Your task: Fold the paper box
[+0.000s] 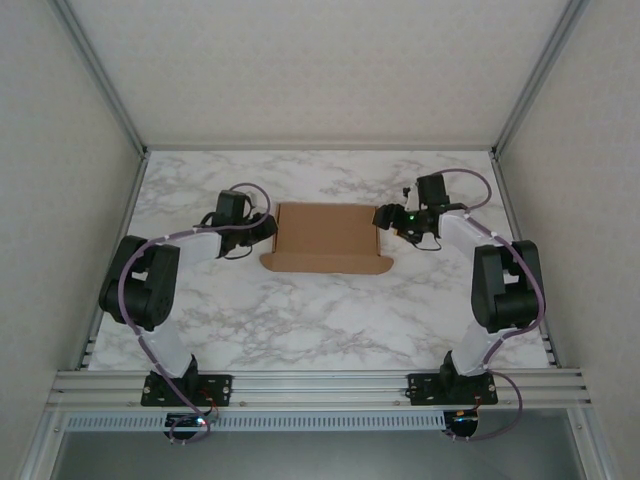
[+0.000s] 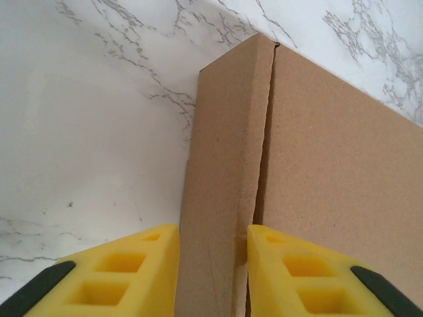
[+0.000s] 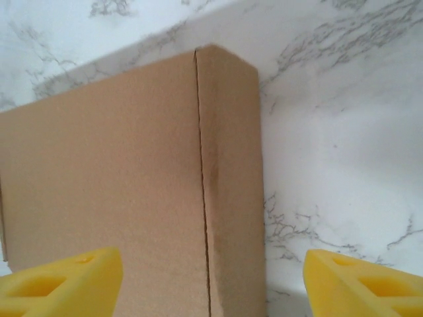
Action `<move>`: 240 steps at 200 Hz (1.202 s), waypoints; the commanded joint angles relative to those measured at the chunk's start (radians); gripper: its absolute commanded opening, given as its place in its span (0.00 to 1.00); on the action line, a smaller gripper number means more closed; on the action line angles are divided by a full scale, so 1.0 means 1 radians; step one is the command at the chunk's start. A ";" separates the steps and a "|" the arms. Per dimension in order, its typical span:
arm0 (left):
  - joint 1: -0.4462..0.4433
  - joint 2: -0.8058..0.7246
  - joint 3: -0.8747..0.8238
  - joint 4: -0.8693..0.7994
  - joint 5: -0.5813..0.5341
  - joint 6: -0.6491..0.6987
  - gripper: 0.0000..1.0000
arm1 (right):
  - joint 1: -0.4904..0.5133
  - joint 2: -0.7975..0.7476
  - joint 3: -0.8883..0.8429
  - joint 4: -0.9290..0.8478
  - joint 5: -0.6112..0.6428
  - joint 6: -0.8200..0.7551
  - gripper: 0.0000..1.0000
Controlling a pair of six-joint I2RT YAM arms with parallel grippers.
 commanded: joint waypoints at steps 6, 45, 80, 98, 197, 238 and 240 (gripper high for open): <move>0.023 0.042 0.010 -0.089 -0.007 0.043 0.29 | -0.016 0.022 -0.005 0.035 -0.072 0.024 0.74; 0.027 -0.010 -0.001 -0.058 0.040 0.050 0.34 | -0.019 0.044 -0.018 0.066 -0.111 0.035 0.72; 0.026 -0.032 0.020 -0.070 0.046 0.048 0.37 | -0.017 0.052 -0.044 0.060 -0.107 0.034 0.59; 0.027 -0.044 0.022 -0.063 0.051 0.043 0.38 | -0.015 0.058 -0.059 0.059 -0.112 0.027 0.55; 0.058 -0.036 0.012 0.005 0.144 0.021 0.58 | -0.020 0.093 -0.069 0.019 -0.066 0.013 0.33; 0.085 0.040 0.001 0.082 0.294 -0.017 0.61 | -0.040 0.105 -0.082 0.042 -0.117 0.028 0.31; 0.086 0.045 0.001 0.086 0.302 -0.018 0.61 | -0.040 0.106 -0.082 0.041 -0.117 0.028 0.31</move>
